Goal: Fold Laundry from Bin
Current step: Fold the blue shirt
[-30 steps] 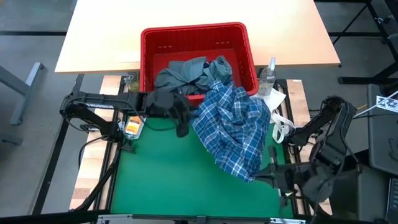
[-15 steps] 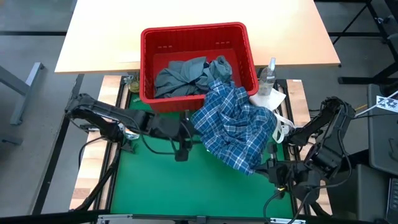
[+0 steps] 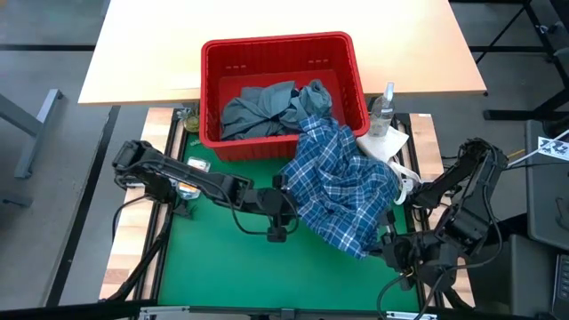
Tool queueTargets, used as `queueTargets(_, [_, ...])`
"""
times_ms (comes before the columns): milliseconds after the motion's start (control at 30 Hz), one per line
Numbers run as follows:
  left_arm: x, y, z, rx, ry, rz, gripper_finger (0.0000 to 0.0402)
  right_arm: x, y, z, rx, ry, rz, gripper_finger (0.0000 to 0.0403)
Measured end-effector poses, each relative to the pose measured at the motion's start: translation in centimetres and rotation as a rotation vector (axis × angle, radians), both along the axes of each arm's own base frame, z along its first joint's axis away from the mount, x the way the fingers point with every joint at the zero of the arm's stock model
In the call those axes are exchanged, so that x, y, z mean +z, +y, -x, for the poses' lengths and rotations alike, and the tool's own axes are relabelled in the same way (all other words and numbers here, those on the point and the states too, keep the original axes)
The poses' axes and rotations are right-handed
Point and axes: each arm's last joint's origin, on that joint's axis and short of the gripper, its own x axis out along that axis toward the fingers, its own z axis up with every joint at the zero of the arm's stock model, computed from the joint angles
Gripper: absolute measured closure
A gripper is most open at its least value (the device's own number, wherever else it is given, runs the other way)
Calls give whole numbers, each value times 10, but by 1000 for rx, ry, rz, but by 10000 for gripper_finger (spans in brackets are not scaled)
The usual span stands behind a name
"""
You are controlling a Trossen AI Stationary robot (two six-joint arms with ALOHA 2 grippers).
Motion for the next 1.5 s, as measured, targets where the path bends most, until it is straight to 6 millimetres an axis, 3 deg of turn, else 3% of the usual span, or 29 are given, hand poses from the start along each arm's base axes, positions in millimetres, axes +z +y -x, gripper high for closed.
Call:
queueTargets(733, [0,0,0,1,1,1,273,0,0,0,0,-1,1,392])
queueTargets(1167, [0,0,0,2,1,2,273,0,0,0,-1,-1,1,275])
queueTargets(1500, [0,0,0,2,2,2,273,0,-1,-3,-46,-55,53,260])
